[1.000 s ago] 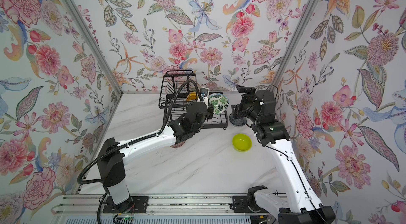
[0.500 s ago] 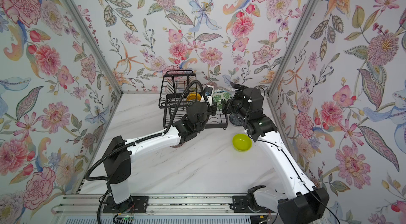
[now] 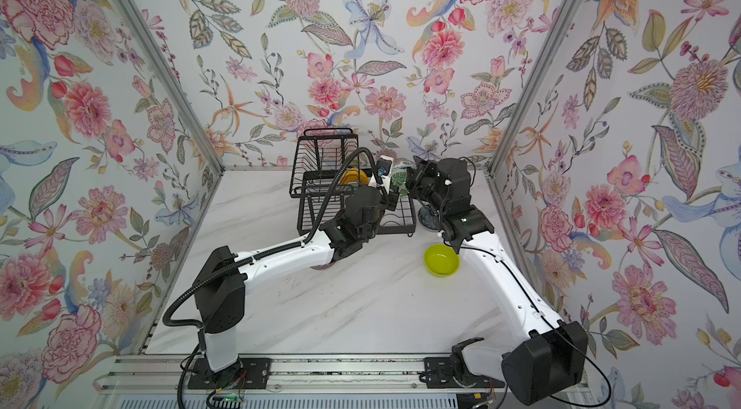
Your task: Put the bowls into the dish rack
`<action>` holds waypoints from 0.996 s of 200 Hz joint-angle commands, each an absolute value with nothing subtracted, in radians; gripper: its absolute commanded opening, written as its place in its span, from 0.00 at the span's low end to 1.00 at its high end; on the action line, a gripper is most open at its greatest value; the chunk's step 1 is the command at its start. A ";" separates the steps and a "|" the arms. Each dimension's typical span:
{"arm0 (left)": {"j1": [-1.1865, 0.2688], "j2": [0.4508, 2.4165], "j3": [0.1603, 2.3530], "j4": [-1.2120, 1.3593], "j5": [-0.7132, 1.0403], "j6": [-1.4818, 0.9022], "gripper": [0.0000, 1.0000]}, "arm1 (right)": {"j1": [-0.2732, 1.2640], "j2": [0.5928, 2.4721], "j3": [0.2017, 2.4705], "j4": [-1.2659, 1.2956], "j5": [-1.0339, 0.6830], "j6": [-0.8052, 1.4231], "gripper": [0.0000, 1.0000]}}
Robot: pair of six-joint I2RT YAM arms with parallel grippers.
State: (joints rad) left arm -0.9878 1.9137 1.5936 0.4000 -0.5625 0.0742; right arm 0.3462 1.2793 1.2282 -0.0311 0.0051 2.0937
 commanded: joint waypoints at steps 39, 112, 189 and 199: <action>-0.993 1.918 1.671 0.351 -0.656 0.031 0.00 | 0.328 1.251 1.190 -0.003 -0.028 2.144 0.18; -0.995 1.919 1.668 0.366 -0.633 0.042 0.00 | 0.356 1.258 1.192 0.021 0.039 2.135 0.00; -0.994 1.863 1.639 0.304 -0.614 -0.068 0.55 | 0.314 1.229 1.079 0.310 0.141 2.108 0.00; -0.995 1.842 1.630 0.271 -0.608 -0.094 0.64 | 0.297 1.226 1.059 0.351 0.144 2.109 0.00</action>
